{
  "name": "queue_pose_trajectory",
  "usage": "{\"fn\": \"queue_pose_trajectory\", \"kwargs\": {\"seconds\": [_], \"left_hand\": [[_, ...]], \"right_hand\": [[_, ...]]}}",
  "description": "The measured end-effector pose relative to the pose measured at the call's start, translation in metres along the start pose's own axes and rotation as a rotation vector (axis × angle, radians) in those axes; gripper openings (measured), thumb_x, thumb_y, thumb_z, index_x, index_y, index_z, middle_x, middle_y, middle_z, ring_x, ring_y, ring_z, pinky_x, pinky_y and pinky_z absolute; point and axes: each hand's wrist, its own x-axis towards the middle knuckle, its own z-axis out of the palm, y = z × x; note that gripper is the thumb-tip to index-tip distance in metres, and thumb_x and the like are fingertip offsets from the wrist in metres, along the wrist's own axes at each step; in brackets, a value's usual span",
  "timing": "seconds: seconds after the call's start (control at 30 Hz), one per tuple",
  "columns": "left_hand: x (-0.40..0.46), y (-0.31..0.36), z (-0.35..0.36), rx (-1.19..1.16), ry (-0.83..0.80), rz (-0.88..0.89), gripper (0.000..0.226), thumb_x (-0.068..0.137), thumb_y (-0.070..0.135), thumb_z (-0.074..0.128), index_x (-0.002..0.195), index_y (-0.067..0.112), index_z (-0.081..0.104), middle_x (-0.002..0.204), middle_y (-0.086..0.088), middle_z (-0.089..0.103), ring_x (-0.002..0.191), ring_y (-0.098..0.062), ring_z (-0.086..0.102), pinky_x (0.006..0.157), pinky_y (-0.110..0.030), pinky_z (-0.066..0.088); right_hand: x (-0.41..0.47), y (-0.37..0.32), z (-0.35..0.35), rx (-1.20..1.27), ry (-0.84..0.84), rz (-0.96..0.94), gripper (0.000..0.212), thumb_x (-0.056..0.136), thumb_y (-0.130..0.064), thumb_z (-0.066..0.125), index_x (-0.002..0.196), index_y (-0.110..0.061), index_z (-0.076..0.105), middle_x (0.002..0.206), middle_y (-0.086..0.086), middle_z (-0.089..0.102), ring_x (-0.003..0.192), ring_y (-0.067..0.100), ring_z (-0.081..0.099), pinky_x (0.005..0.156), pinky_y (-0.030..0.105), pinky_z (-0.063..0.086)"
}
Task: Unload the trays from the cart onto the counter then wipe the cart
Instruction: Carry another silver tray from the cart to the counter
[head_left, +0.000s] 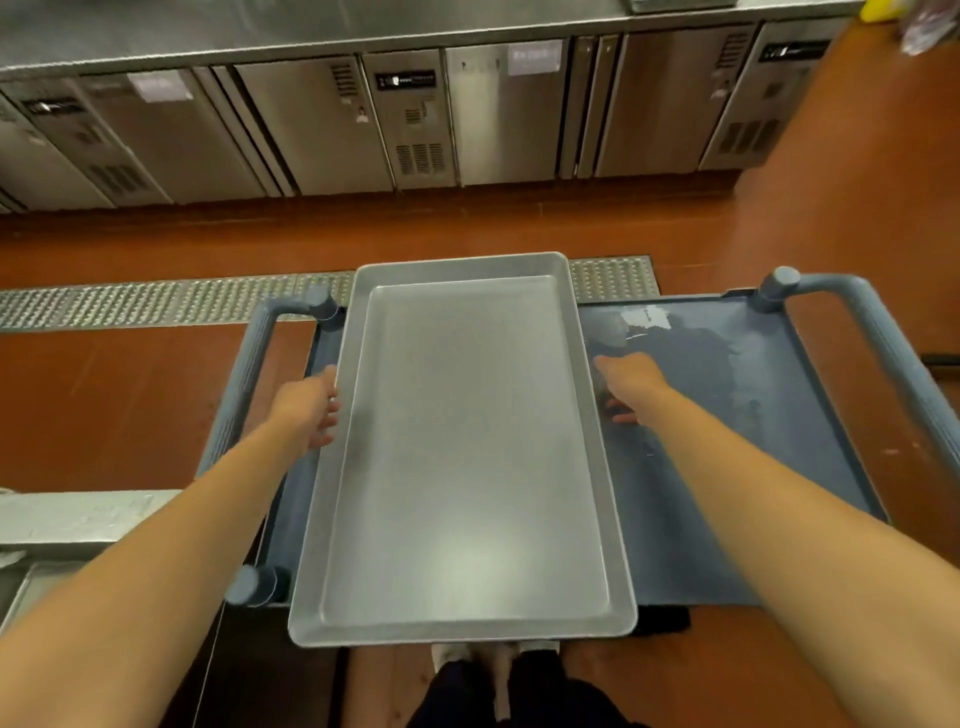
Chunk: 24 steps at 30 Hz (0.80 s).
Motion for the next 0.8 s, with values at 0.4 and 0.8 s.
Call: {"fn": "queue_pose_trajectory", "kwargs": {"seconds": [0.4, 0.8], "left_hand": [[0.062, -0.008, 0.01, 0.786, 0.22, 0.356, 0.025, 0.092, 0.017, 0.066, 0.11, 0.004, 0.055, 0.103, -0.015, 0.063, 0.096, -0.038, 0.063, 0.073, -0.043, 0.052], [0.091, -0.003, 0.004, 0.758, 0.07, 0.27, 0.004, 0.089, 0.007, 0.06, 0.09, 0.006, 0.056, 0.09, -0.012, 0.061, 0.081, -0.03, 0.06, 0.066, -0.037, 0.053]], "right_hand": [[0.015, 0.02, 0.027, -0.578, 0.168, -0.146, 0.027, 0.092, -0.015, 0.067, 0.068, -0.012, 0.055, 0.075, 0.011, 0.067, 0.064, 0.03, 0.067, 0.06, 0.034, 0.059], [0.031, 0.012, 0.038, -0.6, 0.157, -0.062, 0.016, 0.092, -0.02, 0.07, 0.092, -0.006, 0.061, 0.087, 0.011, 0.064, 0.075, 0.031, 0.062, 0.059, 0.03, 0.047]]}}
